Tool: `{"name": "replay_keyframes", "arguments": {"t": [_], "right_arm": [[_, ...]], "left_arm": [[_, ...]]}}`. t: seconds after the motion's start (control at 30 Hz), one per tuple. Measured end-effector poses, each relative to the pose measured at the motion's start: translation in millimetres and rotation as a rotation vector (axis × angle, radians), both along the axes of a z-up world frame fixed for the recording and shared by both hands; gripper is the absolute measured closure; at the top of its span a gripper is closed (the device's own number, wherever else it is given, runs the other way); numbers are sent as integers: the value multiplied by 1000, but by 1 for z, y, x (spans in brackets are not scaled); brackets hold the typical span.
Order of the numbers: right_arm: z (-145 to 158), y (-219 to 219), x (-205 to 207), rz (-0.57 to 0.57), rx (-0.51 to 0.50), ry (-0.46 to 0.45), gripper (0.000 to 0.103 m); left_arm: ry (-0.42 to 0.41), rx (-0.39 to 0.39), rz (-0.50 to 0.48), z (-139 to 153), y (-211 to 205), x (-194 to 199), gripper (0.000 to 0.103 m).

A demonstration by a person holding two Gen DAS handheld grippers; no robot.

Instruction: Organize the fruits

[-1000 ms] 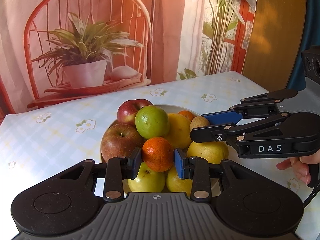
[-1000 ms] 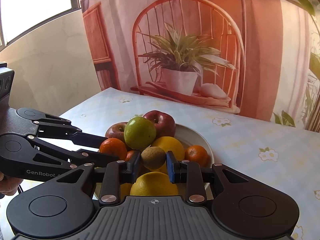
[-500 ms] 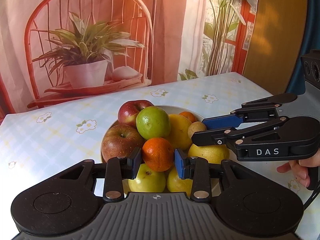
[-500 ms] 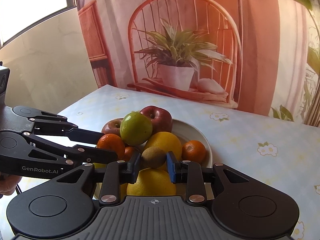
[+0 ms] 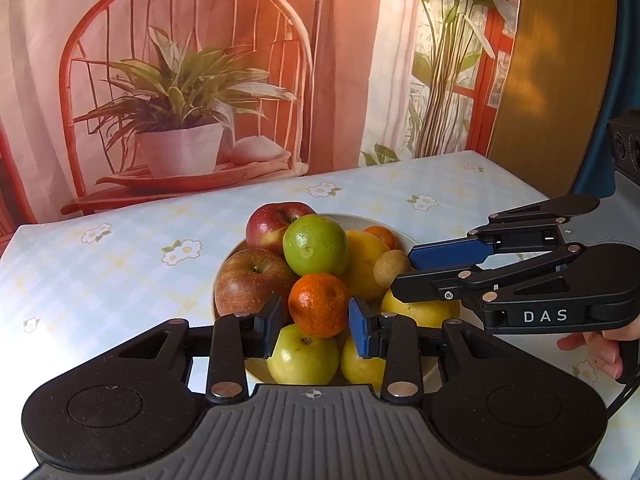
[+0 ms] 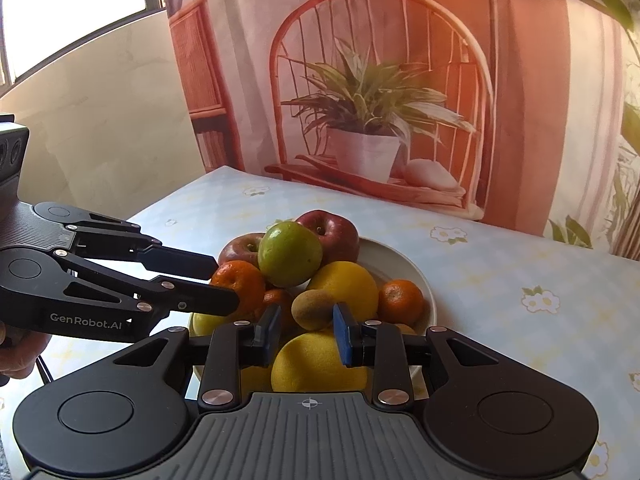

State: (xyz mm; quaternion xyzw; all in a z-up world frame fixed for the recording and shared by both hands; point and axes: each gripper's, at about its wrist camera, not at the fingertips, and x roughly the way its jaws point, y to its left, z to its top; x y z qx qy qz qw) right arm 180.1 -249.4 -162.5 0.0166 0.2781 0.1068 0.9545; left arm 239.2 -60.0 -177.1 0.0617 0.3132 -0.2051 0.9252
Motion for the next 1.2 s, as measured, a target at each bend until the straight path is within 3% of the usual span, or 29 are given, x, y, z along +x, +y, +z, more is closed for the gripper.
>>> {"name": "replay_keyframes", "arguments": {"t": [0.43, 0.87, 0.97, 1.03, 1.13, 1.2], "right_arm": [[4, 10, -7, -4, -46, 3, 76], [15, 10, -26, -147, -61, -19, 72], [19, 7, -29, -189, -58, -18, 58], [22, 6, -33, -207, -48, -21, 45], [27, 5, -38, -234, -33, -30, 27], [32, 5, -42, -251, -26, -42, 13]], "left_arm": [[-8, -12, 12, 1, 2, -7, 65], [-31, -30, 57, 14, 10, -20, 61], [-40, -50, 74, 18, 14, -24, 47], [-40, -64, 80, 23, 16, -26, 31], [-43, -95, 94, 29, 22, -29, 16], [-47, -102, 108, 33, 25, -32, 11]]}}
